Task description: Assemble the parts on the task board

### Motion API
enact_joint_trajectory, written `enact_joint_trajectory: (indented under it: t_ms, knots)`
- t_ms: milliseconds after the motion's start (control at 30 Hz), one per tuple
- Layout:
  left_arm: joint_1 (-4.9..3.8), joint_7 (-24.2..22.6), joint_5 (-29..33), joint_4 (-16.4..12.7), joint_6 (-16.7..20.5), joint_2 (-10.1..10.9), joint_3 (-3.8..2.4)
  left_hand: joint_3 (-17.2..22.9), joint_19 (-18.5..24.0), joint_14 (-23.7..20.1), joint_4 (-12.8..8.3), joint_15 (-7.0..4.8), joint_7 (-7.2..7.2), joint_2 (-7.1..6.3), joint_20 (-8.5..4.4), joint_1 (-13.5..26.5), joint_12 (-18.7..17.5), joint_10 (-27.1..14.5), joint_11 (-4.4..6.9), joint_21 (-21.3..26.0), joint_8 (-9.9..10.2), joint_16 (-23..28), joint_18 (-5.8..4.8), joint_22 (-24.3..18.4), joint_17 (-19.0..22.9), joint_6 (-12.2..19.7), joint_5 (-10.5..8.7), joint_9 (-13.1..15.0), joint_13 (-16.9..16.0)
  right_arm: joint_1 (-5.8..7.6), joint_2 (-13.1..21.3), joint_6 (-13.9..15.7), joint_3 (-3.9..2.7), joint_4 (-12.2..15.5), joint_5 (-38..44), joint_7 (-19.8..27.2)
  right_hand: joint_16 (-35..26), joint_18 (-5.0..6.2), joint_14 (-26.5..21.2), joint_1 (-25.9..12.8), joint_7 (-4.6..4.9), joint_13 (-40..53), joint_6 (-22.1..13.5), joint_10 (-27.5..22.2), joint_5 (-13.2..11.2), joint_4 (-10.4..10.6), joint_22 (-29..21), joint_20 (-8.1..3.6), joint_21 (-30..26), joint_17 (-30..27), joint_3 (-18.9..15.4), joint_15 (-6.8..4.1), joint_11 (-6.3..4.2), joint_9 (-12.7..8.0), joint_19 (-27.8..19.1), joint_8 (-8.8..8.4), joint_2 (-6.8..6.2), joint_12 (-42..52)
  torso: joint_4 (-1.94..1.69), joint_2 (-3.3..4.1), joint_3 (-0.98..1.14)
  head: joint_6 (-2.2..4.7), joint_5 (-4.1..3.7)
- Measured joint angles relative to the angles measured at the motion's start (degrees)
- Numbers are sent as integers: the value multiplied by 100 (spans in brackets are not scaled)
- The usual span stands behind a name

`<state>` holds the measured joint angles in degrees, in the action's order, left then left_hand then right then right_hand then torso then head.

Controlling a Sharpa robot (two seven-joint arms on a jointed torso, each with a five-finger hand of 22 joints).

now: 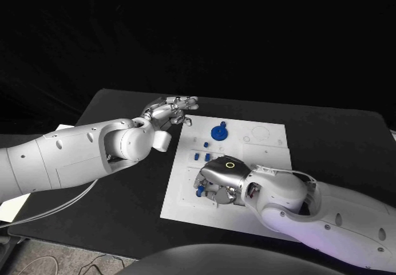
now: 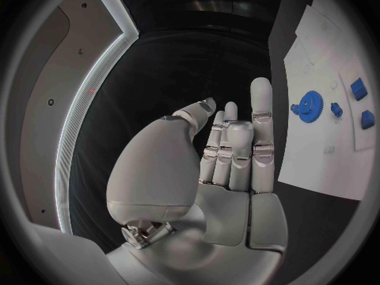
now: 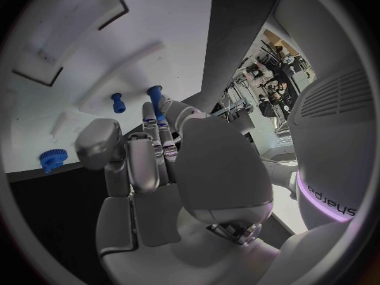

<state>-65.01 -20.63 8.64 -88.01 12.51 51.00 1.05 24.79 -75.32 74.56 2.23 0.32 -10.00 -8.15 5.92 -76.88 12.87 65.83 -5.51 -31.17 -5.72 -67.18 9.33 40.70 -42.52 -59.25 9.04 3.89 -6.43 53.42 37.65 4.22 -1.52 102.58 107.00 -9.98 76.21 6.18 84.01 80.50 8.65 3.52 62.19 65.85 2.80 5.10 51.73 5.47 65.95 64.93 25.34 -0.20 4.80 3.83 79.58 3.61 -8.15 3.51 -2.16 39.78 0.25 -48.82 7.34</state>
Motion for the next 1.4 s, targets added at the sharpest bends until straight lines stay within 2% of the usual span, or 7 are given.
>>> enact_joint_trajectory:
  t_ms: [200, 767, 933, 1067, 1133, 1200, 1400]
  knots:
    - [0, 4, 0, 0, -1, 2, 0, 0, 0, 0, 0, 0, 0, 0, 0, 0, 0, 0, 0, 0, 0, 0, 0, 0, 0, 0, 0, 0, 0, -22, -22, 23, 39, -71, 12, -32, -173, 90, 0, -173, -5, 9, -428, -845, 22, 22, -426, 89, -317, -295, -435, 41, 117, -11, -153, 1, -126, 27, -2, -2, 1, 3, -4]
    - [0, 42, 0, 3, -7, 11, 0, -16, 0, -21, -16, 21, 0, 0, 0, 0, 0, 0, 0, 23, 0, 0, 0, -4, 10, 0, 0, 0, -5, -76, 466, 817, -19, 269, -25, -26, -322, 90, 0, -187, -48, 38, -508, -893, 21, 89, -622, 79, -462, -524, -853, 41, 111, -8, -204, 1, -112, 232, 13, -4, 8, 67, -81]
    - [0, 54, 0, 4, -11, 18, 3, -16, 0, -21, -16, 21, 0, 0, 0, 0, 0, 0, 0, 23, 0, 0, 0, -4, 10, 0, 0, 0, -5, 72, 1309, 1103, -116, 636, -600, -28, 17, 90, -8, -287, -31, 313, -352, 360, 100, 244, 115, -2, 30, 54, -1067, -38, -53, 37, 29, 71, -15, 1001, 43, -26, 3, 119, -252]
    - [0, 62, -2, -1, -13, 38, 4, -16, 0, -21, -16, 21, 0, 0, 0, 0, 22, 0, 0, 23, 0, 0, 0, -4, 25, 0, 0, 0, -5, 242, 2021, 1251, -158, 827, -1306, -154, 319, -4, 1, -572, -192, 1247, -156, 1400, 315, 402, 803, -192, 536, 503, -1386, -233, -303, 90, 275, 258, -110, 2234, 98, -45, -8, 177, -410]
    - [0, 65, -3, -2, -13, 43, 5, -16, 0, -21, -16, 21, 0, 0, 0, 0, 22, 0, 0, 23, 0, 0, -1, -4, 25, 0, 0, 0, -5, 267, 2271, 1290, -137, 908, -1590, -263, 515, -95, -3, -821, -265, 3749, -111, 1735, 698, 599, 1118, -282, 773, 808, -1712, -342, -404, 117, 366, 377, -129, 4495, 135, -52, -16, 208, -485]
    - [0, 66, -4, -4, -13, 48, 6, -16, 0, -21, -16, 21, 0, 0, 0, 0, 23, 0, 0, 22, 0, 0, 0, -4, 25, 0, 0, 0, -4, 284, 2556, 1318, -77, 991, -1892, -429, 712, -95, 0, -892, -274, 5509, -120, 1736, 848, 788, 1432, -331, 995, 972, -1977, -352, -396, 156, 414, 549, 61, 6118, 166, -54, -23, 217, -547]
    - [0, 68, -5, -7, -13, 54, 15, -16, 0, -21, -16, 21, 0, 0, 0, 0, 22, 0, 0, 22, 0, 0, 0, -4, 25, 0, 0, 0, -4, 228, 2987, 1357, 31, 1068, -2392, -950, 925, -142, -1, -934, -326, 5734, -190, 1727, 1183, 1066, 1768, -331, 1215, 1001, -2396, -352, -371, 255, 414, 841, 245, 6502, 279, -54, -40, 233, -728]
